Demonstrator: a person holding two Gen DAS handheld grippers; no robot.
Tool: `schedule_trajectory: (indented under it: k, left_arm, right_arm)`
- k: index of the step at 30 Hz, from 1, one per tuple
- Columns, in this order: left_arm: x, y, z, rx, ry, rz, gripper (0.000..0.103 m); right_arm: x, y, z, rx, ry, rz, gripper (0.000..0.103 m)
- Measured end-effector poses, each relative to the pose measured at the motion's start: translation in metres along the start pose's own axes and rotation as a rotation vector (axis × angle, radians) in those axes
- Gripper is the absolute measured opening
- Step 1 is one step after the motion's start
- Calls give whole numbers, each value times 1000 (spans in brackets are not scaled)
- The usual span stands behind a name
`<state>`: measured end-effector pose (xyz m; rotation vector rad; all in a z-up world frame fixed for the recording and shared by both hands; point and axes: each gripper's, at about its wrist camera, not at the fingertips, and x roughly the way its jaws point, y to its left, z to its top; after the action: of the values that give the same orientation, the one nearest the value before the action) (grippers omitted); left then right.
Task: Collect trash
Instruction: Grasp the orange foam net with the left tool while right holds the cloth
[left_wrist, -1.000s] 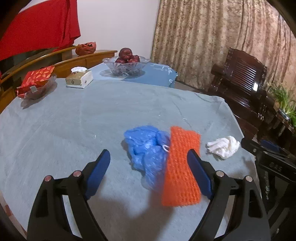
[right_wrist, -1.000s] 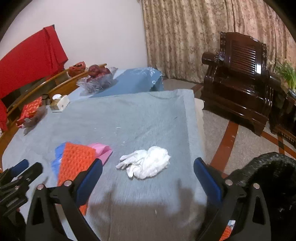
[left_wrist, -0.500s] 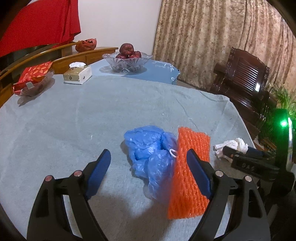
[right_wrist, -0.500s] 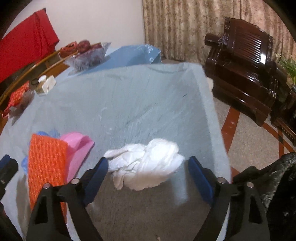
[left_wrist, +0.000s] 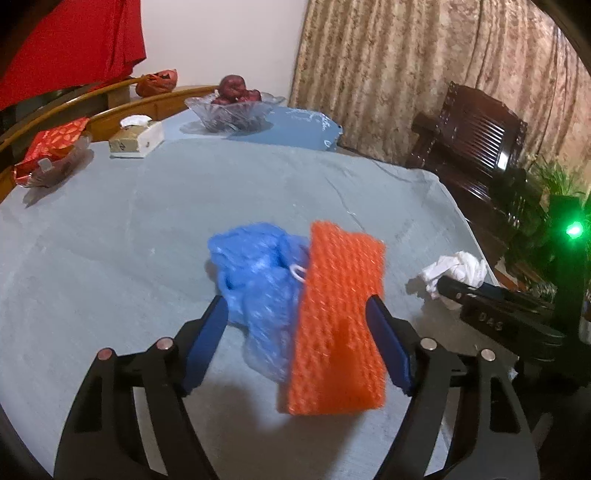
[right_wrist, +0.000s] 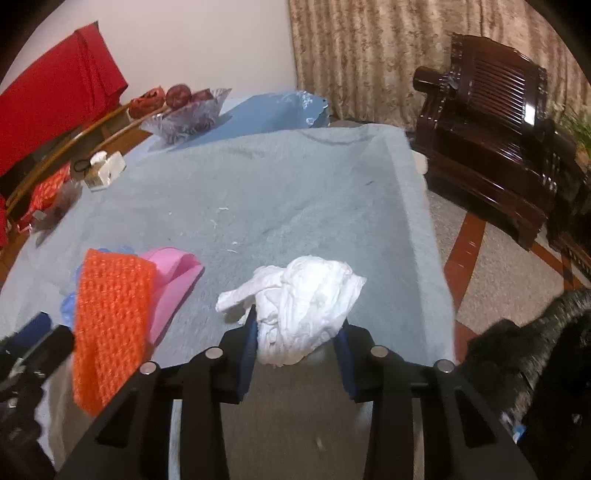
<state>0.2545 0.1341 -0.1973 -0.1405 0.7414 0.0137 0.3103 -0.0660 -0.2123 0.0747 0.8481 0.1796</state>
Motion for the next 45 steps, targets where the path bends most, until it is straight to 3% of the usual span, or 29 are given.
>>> schedule_trajectory:
  k: [6, 8, 10, 16, 23, 24, 27, 32, 33, 35, 39, 40, 45]
  left_arm:
    - [7, -15, -8, 22, 25, -8, 66]
    - [10, -19, -11, 33, 36, -4, 60]
    - [14, -24, -14, 46, 54, -2, 43]
    - [10, -36, -22, 96, 58, -9, 11]
    - [-7, -38, -27, 84, 40, -35, 13]
    - [-7, -37, -27, 78, 40, -36, 17]
    - [-3, -39, -29, 64, 56, -37, 48]
    - [6, -48, -31, 77, 90, -43, 56]
    - [9, -50, -33, 82, 102, -41, 56]
    - [15, -54, -37, 97, 124, -33, 46]
    - [9, -61, -39, 132, 108, -43, 14]
    - [6, -63, -39, 136, 99, -37, 10]
    - [-15, -63, -35, 122, 63, -64, 9]
  right_arm:
    - [-18, -5, -9, 5, -14, 2, 38]
    - [-21, -5, -10, 1, -14, 6, 38]
    - [-23, -6, -12, 2, -14, 12, 38]
    - [-32, -2, -16, 0, -21, 32, 38]
    - [-51, -2, -21, -8, -49, 48, 38]
    - [-54, -3, -22, -9, -53, 48, 38]
    - [-59, -6, -24, -7, -56, 41, 38]
    - [-59, -10, -25, -1, -54, 34, 38]
    - [-59, -11, -25, 0, -54, 33, 38]
    - [-59, -12, -26, 2, -54, 32, 38]
    - [-60, -13, -27, 7, -54, 30, 38]
    - [-61, -12, -27, 9, -55, 31, 38]
    - [-73, -12, -26, 10, -77, 38, 38]
